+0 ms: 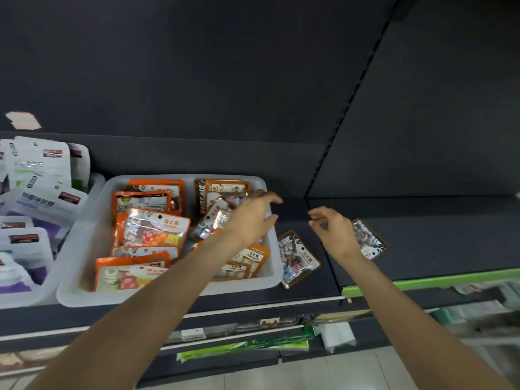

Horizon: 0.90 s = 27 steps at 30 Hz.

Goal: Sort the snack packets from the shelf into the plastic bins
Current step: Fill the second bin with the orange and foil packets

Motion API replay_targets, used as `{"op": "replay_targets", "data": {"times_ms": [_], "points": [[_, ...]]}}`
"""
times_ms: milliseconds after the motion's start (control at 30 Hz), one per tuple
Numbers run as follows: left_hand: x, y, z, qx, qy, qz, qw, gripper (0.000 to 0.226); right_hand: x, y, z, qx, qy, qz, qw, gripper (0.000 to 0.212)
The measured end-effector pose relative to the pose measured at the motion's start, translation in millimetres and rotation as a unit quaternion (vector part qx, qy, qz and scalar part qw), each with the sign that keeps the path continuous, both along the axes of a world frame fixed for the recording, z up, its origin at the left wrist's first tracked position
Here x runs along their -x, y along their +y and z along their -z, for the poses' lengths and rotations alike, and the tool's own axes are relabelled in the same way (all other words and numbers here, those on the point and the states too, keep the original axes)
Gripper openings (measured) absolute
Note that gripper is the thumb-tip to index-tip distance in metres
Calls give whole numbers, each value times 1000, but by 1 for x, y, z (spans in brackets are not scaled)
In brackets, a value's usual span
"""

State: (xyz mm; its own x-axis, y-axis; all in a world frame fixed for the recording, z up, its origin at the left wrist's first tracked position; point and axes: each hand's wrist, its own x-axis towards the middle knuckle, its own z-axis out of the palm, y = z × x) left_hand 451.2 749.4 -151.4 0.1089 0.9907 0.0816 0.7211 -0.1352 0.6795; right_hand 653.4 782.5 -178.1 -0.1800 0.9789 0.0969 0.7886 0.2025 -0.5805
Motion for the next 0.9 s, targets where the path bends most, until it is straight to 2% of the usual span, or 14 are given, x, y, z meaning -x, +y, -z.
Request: {"op": "replay_targets", "data": {"times_ms": [67,167,333,467,567,667,733,800,900], "points": [[-37,7,6,-10,2,45,999,34,-24,5,9,8,-15,11,1000,25],[-86,19,28,42,7,58,997,38,-61,14,27,38,-56,25,997,29],[-129,35,68,166,100,21,981,64,-111,30,51,137,-96,29,986,46],[-127,36,94,221,112,-69,966,76,-132,41,66,181,-118,-30,976,60],[-124,34,102,249,147,-130,948,91,-140,49,73,162,-131,-71,975,44],[-127,35,103,267,192,-154,932,97,-144,60,68,102,-176,-78,976,25],[-130,35,102,233,213,-174,933,87,-147,66,66,87,-189,-85,975,24],[-133,35,99,180,204,-203,941,63,-149,67,69,107,-203,-72,971,43],[-137,36,86,125,117,-228,959,23,-149,69,74,168,-212,-35,962,77]]}}
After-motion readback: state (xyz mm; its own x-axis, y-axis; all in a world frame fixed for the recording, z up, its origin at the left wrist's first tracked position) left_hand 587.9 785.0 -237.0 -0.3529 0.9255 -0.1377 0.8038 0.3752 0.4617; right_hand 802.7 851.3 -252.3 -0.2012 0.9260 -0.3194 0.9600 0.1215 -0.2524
